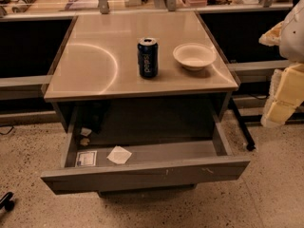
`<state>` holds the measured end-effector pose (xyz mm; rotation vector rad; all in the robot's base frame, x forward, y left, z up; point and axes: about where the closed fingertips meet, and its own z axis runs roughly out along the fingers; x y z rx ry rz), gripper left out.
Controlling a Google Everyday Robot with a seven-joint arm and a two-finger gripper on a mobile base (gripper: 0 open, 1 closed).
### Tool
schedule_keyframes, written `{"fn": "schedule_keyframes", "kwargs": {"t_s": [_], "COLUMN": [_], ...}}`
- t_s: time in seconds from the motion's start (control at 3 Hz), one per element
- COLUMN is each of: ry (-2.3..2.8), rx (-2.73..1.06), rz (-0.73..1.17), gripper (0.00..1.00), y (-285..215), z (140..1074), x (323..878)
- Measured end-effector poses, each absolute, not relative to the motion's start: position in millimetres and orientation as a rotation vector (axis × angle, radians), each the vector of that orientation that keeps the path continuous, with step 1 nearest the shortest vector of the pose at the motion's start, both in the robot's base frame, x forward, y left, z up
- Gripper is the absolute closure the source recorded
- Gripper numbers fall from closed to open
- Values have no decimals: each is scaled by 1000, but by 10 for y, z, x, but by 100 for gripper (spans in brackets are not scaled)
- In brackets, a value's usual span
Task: Place pepsi can into top drawer
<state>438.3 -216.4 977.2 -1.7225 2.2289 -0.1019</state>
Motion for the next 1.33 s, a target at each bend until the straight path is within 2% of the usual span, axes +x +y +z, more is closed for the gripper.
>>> {"fn": "schedule_keyframes", "kwargs": {"t_s": [0.67,1.33], "ry": [2205,2037], "rx": [-1711,-1616], "rz": [-94,-10], "gripper": [0,0], "y": [-2151,-1952], "z": [9785,9828], "x": [4480,5388]}}
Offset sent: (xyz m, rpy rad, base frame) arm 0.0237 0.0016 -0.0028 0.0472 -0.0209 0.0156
